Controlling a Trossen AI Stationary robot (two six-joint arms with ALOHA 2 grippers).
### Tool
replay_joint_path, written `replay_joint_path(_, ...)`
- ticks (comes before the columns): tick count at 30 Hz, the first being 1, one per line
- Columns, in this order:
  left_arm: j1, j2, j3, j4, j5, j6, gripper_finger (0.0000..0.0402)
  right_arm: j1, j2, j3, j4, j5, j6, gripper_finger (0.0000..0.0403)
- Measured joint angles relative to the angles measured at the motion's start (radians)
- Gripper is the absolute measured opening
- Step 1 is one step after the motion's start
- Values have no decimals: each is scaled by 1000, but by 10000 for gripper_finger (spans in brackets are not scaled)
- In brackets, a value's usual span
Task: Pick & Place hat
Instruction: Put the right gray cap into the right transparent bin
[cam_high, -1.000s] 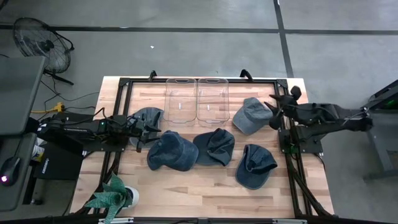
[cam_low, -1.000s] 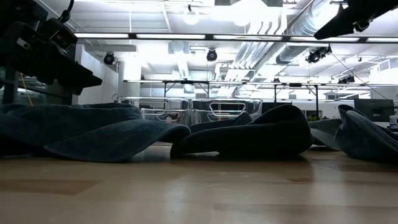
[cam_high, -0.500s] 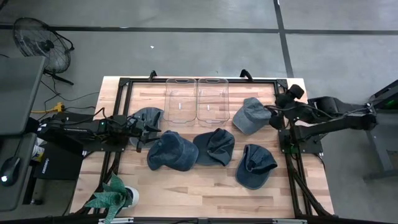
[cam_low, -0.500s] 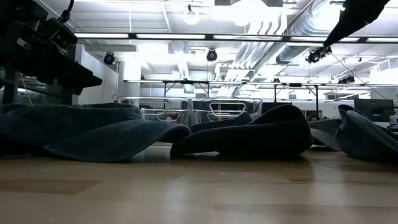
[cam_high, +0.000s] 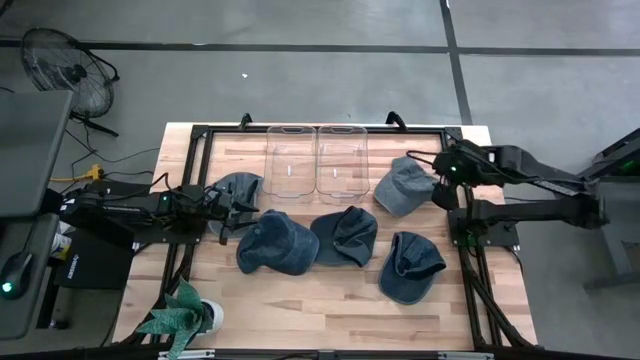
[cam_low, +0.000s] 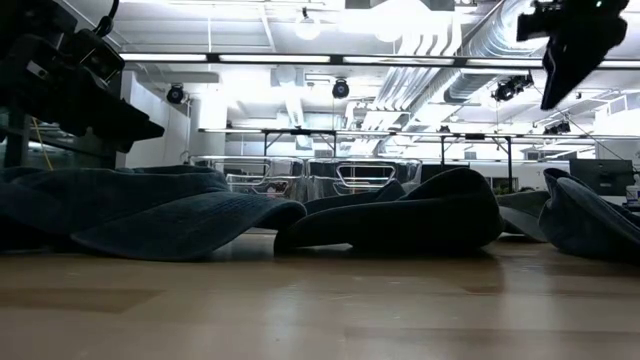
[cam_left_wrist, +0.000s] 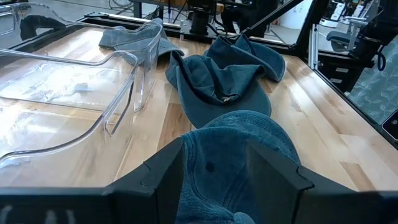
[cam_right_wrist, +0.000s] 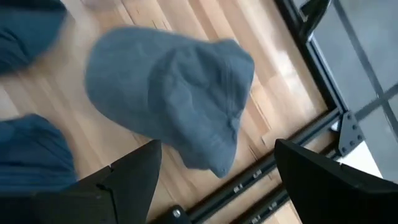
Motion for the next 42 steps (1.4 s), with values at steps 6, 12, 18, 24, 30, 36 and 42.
replay_joint_path(6,0,0,0,0,0,0,166,-149,31,-79,98,-112,-138,307)
replay_joint_path(12,0,0,0,0,0,0,166,-269,64,-186,237,-207,-278,307)
replay_joint_path(18,0,0,0,0,0,0,166,-339,126,-193,254,-291,-323,307)
replay_joint_path(24,0,0,0,0,0,0,166,-360,216,-193,258,-333,-366,307)
replay_joint_path(30,0,0,0,0,0,0,166,-360,315,-193,274,-317,-424,307)
replay_joint_path(36,0,0,0,0,0,0,166,-360,403,-193,287,-311,-439,307)
replay_joint_path(42,0,0,0,0,0,0,166,-360,460,-193,308,-301,-446,307)
